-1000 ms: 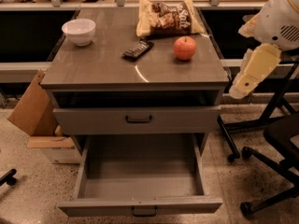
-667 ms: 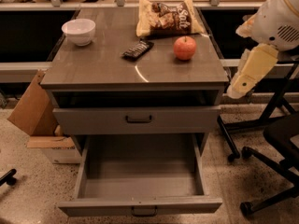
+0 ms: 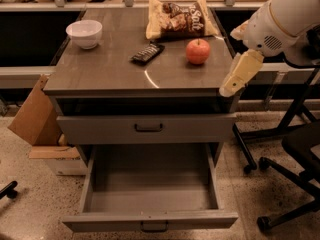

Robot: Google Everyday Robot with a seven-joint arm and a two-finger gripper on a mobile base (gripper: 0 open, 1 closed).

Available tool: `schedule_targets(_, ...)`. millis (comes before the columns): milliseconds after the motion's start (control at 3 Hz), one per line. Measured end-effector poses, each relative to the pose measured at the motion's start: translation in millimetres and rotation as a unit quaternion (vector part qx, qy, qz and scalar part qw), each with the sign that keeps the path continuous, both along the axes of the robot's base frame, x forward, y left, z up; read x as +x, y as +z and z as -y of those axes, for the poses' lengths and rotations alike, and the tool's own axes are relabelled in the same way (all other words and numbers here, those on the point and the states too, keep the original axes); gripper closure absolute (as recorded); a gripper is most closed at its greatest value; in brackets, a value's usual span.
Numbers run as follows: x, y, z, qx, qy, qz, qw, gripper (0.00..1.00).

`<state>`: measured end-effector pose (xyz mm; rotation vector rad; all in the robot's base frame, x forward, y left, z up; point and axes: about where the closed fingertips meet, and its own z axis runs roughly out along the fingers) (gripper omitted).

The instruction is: Place apple into middle drawer

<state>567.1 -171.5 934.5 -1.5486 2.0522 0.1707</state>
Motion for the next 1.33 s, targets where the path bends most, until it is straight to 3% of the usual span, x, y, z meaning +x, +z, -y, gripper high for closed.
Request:
schedule_targets(333, 0, 0, 0, 0.0, 0.0, 0.0, 1.0, 0.0)
schedule_targets(1000, 74, -26, 6, 0.087, -0.02, 0.007, 0.996, 0.0)
schedule_targets(1333, 121, -41, 2, 0.138, -0.027, 0.019, 0.9899, 0.0)
